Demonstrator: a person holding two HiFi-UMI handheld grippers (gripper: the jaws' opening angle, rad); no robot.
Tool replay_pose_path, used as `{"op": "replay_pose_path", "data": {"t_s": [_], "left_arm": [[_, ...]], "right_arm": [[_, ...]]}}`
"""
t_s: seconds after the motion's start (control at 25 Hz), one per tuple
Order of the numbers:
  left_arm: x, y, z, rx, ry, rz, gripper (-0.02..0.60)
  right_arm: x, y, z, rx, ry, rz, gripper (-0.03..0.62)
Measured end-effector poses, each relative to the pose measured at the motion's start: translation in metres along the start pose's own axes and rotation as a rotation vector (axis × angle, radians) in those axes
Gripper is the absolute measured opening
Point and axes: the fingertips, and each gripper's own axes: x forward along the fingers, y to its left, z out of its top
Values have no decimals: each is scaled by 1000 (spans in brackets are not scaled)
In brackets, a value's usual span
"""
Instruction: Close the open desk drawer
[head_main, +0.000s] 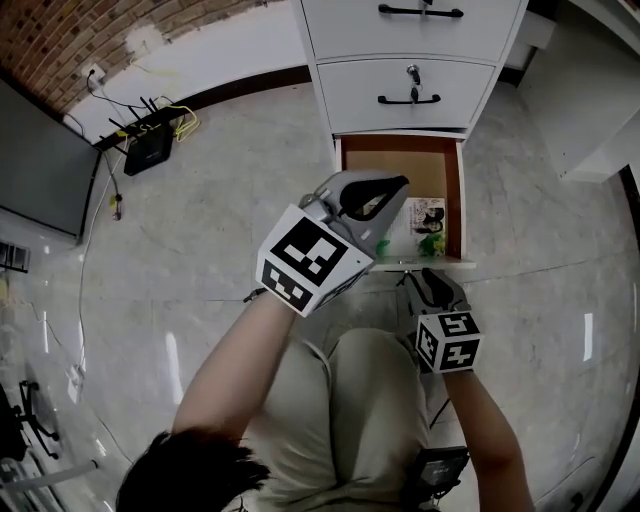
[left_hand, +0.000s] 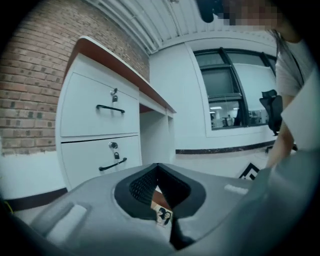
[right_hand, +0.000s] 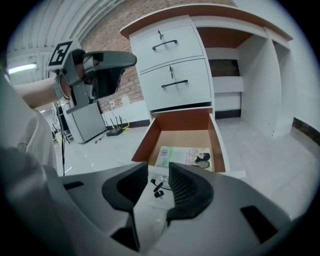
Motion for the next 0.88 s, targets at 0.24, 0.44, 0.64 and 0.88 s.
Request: {"op": "replay_pose_path", "data": {"t_s": [0.24,0.44,0.64,0.88], "left_arm": [[7,-21,-40,147,152,-156,5],[5,-13,-80,48,138,-114,4],[4,-11,-103,-22,127,-81,5],[0,0,-107,-58,109,-40,5]], "right_arm": [[12,-2,-21,19,58,16,135],[22,-10,-27,50,55,13,138],[32,-8,-49,32,79,37,147],[50,-7,-50,13,-20,-11,166]]}}
